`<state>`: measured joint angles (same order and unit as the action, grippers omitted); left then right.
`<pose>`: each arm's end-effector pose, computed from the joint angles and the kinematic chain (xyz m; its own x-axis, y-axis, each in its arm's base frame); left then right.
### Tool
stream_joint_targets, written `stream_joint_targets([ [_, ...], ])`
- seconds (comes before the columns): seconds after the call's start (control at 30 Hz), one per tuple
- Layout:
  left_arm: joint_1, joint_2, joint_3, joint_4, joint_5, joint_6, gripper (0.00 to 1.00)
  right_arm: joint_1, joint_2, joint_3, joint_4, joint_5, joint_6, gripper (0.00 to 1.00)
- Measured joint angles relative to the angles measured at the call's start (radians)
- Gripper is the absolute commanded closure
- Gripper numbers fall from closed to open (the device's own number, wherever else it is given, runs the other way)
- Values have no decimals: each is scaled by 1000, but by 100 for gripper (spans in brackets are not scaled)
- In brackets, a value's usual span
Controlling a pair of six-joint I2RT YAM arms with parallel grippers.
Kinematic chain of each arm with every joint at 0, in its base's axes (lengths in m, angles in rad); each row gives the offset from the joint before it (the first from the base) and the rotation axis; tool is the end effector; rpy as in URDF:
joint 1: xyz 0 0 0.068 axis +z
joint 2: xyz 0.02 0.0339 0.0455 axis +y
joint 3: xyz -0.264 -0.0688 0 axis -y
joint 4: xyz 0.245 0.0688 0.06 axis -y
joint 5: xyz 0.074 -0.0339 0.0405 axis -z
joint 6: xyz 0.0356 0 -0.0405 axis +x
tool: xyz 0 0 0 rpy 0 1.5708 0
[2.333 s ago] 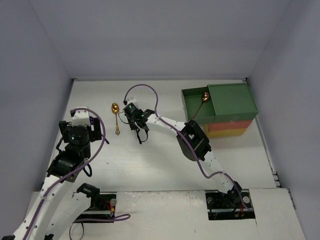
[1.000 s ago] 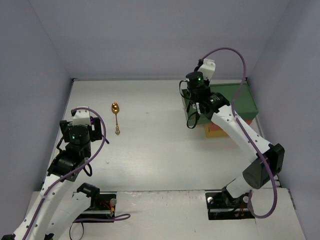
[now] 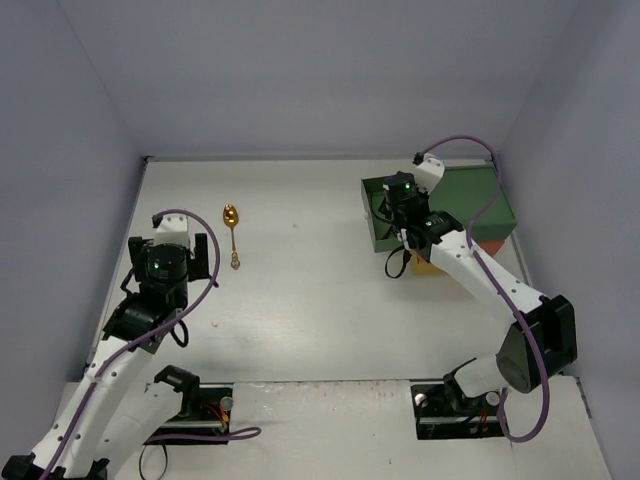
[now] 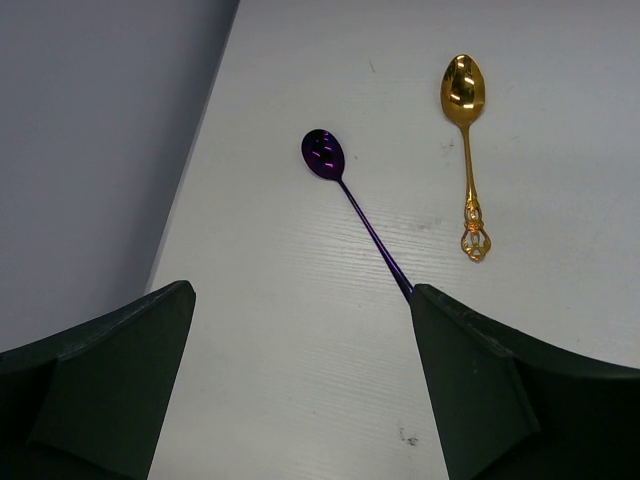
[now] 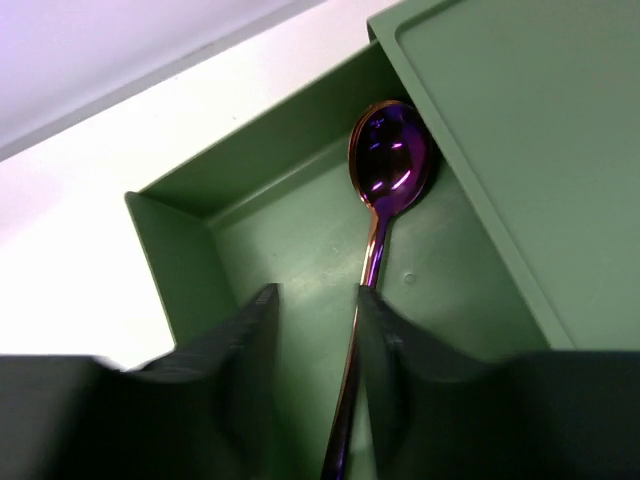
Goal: Sort the eating utensils into containers
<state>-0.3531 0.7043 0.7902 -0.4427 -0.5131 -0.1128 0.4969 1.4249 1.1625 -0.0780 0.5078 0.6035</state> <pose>0.1526 -0.0376 0.3286 -0.3110 0.0101 -0.9504 -0.1664 0.9839 0.0649 0.3009 0.1435 0.3340 -0.2494 0.4289 -0.8682 0.1553 0.9027 0.4013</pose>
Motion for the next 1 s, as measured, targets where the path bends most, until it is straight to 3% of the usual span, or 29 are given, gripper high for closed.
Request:
stream_joint_targets([
  [0.27,0,46,7,-19,0,-54,13,0,-86,21,-2,-34,-61,51],
  [0.43,21,173,71,-90,-1,-176,16,0,-184,34,-2,-100,-144,47],
  [0.77,289,465,98,-70,176,-415,25,0,-428,-89,5,-169,-211,46],
  [1.0,369,692,134,-19,301,-490,36,0,-447,-174,-13,-189,-219,46],
])
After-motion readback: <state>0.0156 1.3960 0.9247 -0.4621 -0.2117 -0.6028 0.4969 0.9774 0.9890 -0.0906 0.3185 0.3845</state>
